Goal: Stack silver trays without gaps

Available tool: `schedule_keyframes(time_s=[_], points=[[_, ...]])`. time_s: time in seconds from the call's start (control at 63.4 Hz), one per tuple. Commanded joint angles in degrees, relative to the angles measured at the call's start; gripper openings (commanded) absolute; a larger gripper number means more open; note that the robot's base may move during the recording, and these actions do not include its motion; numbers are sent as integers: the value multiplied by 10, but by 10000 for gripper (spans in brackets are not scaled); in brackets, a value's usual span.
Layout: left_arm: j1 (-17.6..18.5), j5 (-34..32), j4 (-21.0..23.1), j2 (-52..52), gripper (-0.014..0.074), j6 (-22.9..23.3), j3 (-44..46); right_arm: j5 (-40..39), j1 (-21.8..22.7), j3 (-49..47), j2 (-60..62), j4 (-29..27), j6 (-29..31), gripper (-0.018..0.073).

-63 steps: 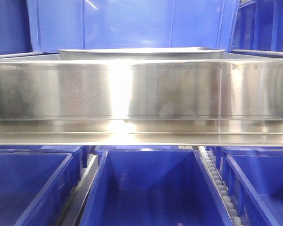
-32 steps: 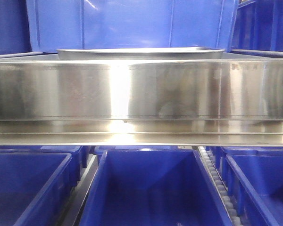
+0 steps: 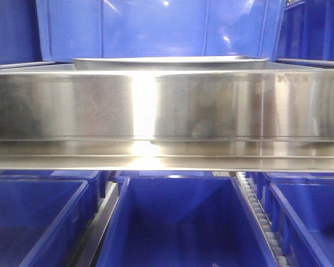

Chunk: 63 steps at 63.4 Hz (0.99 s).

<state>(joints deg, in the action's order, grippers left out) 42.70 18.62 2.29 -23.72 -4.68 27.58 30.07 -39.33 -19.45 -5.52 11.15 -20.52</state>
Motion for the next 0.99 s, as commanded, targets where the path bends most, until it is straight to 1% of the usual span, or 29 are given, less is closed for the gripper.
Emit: schedule_keyframes(time_s=[0.0,0.11,0.237,0.331,0.394,0.426,0.458,0.505,0.536,0.663,0.978], points=[[-60,-56,8,35,-48,-14,-7,-53,-1,-15,-8,12,8,51],[-147,-88,8,102,-48,-15,-64,-53,-1,-15,-8,12,8,51],[-228,-115,17,183,-48,-15,-136,-53,-1,-15,-8,12,8,51],[-275,-135,19,233,-48,-15,-185,-53,-1,-15,-8,12,8,51],[-303,-162,20,257,-48,-15,-223,-53,-1,-15,-8,12,8,51],[-316,-181,20,267,-48,-15,-243,-53,-1,-15,-8,12,8,51],[-329,-225,21,265,-48,-15,-271,-53,-1,-15,-8,12,8,51],[-344,-265,23,262,-48,-15,-294,-53,-1,-15,-8,12,8,51],[-353,-233,23,264,-48,-15,-289,-52,-1,-15,-8,12,8,51],[-374,-243,25,264,-48,-15,-290,-49,-1,-15,-8,12,8,51],[-374,-248,25,264,-48,-15,-290,-49,-1,-15,-8,12,8,51]])
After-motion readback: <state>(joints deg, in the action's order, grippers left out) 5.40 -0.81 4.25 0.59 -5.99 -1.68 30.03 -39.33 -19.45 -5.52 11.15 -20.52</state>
